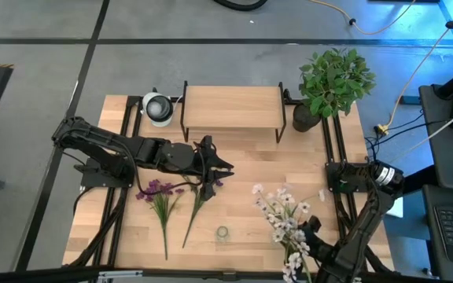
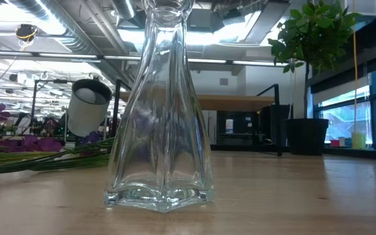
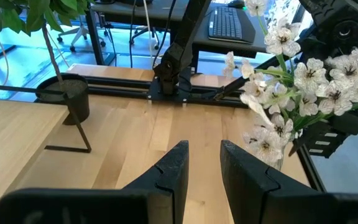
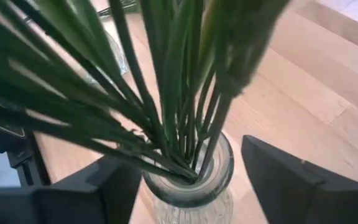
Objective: Pick and place flowers into a vace then onto a shelf
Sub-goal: Put the right transparent vase on the shelf
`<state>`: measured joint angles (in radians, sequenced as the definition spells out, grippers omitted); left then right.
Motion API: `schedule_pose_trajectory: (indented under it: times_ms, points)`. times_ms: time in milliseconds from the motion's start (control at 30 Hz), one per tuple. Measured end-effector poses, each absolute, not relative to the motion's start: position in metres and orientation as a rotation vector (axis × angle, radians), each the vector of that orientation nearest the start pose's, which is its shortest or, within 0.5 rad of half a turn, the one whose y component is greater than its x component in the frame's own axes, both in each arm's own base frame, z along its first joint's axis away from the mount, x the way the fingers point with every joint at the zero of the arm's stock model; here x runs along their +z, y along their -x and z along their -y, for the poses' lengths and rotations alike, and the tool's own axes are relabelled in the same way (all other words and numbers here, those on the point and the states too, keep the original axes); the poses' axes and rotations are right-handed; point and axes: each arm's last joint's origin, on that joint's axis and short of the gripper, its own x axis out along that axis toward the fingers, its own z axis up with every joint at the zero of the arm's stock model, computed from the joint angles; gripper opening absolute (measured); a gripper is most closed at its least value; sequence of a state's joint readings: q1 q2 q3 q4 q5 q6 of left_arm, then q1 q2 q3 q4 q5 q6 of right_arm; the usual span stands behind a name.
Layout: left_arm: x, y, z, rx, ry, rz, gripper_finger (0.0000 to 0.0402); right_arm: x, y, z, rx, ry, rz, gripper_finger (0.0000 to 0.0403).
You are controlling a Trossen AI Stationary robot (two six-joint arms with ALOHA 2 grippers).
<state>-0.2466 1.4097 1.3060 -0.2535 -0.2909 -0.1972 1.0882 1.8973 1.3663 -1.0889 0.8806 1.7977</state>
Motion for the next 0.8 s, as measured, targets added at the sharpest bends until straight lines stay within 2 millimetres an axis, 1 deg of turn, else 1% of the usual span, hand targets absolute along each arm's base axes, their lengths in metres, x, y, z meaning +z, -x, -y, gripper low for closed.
schedule_pose_trajectory:
  times_ms: [267, 400, 633, 700, 800]
  points:
    - [0.365, -0.309, 0.069, 0.082, 0.099, -0.338, 0.0086, 0.195, -0.178, -0.293, -0.559, -0.338, -0.649, 0.0149]
    - [0.365, -0.309, 0.069, 0.084, 0.099, -0.337, 0.0086, 0.195, -0.179, -0.293, -0.555, -0.341, -0.641, 0.0105]
    - [0.365, -0.309, 0.069, 0.084, 0.098, -0.339, 0.0086, 0.199, -0.179, -0.294, -0.559, -0.341, -0.647, 0.0100]
    - [0.365, -0.309, 0.069, 0.084, 0.098, -0.340, 0.0086, 0.205, -0.178, -0.293, -0.572, -0.308, -0.650, 0.0100]
    - [0.364, -0.309, 0.069, 0.085, 0.096, -0.350, 0.0086, 0.225, -0.176, -0.287, -0.621, -0.221, -0.650, 0.0100]
